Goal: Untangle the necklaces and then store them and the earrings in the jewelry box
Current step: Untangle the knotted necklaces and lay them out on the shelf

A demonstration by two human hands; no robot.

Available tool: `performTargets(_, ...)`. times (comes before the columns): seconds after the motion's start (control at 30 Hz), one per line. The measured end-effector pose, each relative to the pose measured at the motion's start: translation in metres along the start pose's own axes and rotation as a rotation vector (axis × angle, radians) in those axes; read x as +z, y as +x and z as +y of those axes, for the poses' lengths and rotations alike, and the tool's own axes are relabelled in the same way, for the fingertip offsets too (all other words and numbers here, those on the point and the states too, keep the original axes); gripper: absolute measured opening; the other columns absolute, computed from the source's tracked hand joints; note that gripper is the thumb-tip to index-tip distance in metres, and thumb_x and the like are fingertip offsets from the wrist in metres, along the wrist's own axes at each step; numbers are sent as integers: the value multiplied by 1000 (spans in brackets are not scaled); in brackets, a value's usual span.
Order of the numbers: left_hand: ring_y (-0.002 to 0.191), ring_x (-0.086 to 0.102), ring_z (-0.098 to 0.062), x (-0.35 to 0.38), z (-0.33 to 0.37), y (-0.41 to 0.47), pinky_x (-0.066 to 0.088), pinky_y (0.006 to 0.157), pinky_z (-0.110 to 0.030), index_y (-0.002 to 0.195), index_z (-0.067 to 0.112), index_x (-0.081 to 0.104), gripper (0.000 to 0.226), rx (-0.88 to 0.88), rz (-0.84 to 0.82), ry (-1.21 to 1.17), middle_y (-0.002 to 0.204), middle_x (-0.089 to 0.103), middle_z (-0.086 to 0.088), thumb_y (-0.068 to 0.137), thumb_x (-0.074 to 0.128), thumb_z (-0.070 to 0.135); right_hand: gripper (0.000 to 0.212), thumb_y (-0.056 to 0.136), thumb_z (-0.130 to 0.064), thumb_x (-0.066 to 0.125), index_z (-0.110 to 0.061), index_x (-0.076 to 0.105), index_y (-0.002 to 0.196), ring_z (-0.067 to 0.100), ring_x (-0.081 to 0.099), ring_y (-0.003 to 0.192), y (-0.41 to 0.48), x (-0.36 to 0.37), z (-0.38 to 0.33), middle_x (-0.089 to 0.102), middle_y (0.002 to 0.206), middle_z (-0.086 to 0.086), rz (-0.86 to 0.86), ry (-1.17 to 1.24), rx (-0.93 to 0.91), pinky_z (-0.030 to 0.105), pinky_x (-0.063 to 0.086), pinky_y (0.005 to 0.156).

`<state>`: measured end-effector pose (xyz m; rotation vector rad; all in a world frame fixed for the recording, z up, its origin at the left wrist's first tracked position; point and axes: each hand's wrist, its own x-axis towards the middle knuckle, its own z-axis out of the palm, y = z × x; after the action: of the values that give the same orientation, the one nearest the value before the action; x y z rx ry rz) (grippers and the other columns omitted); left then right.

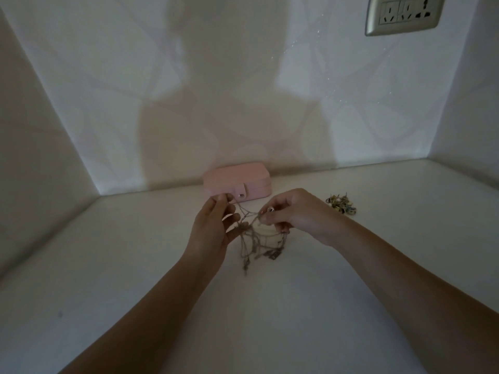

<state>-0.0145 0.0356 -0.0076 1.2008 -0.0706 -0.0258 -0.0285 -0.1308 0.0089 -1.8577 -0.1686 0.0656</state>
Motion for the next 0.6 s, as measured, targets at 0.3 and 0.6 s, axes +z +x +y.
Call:
performTargets(0.3,38,20,-3,-3,-2,1,13,32,-15,81,16,48,26,-30,98,-6,52,32,7,104,36,18,15,79,-1,73,-15,72,72,10,49,47,5,-11,-3,62,53,-3,332,115,-130,18,41,47)
performTargets(0.6,50,39,-10,-20,-5,10,32,47,-22,88,14,65,12,86,238,498,62,48,3,94,57,22,12,91,0,57,-1,69,93,10,57,60,3,-14,-8,63,64,1,91,337,-246,19,50,63)
